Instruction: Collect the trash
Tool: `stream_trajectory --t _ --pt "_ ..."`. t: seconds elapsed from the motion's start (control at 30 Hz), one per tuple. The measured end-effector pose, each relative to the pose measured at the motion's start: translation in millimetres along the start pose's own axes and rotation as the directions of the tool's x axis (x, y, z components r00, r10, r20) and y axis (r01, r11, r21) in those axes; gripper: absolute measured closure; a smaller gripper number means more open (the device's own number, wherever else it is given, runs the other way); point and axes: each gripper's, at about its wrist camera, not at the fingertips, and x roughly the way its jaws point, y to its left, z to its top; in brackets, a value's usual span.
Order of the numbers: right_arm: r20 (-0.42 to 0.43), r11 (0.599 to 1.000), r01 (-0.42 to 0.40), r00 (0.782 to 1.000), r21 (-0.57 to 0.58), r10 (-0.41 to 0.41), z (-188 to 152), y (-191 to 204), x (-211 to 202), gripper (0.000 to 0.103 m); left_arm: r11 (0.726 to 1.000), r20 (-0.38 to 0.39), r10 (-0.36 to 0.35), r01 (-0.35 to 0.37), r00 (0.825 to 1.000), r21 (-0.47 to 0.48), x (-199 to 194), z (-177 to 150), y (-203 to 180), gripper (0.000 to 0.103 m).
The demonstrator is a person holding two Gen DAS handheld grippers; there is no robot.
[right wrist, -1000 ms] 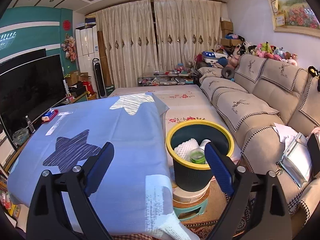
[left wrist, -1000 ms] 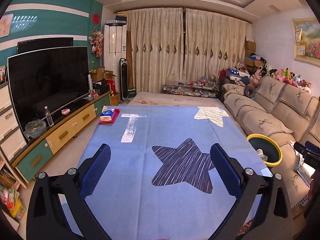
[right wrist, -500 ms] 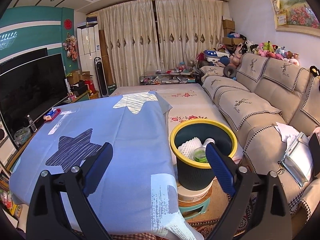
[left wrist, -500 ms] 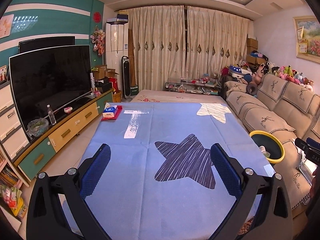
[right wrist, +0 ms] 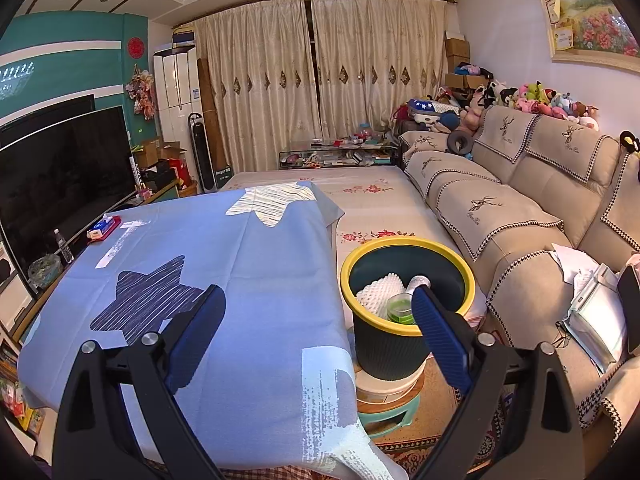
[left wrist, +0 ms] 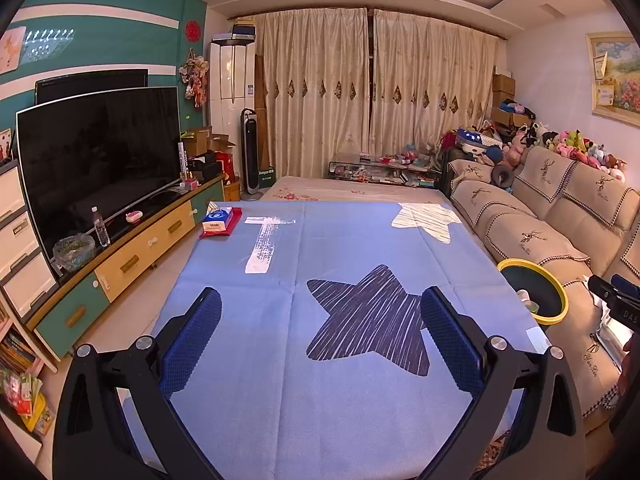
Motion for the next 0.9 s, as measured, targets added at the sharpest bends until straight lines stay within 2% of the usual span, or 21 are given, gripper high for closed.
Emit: stream_trajectory --t 0.9 --pt "-0.005 1.000 0.000 1.000 0.007 0.000 -1.6 1.6 3.3 0.013 1.000 -0.020 -0.010 0.010 1.000 0.000 9.0 -5.6 -0.5 0.005"
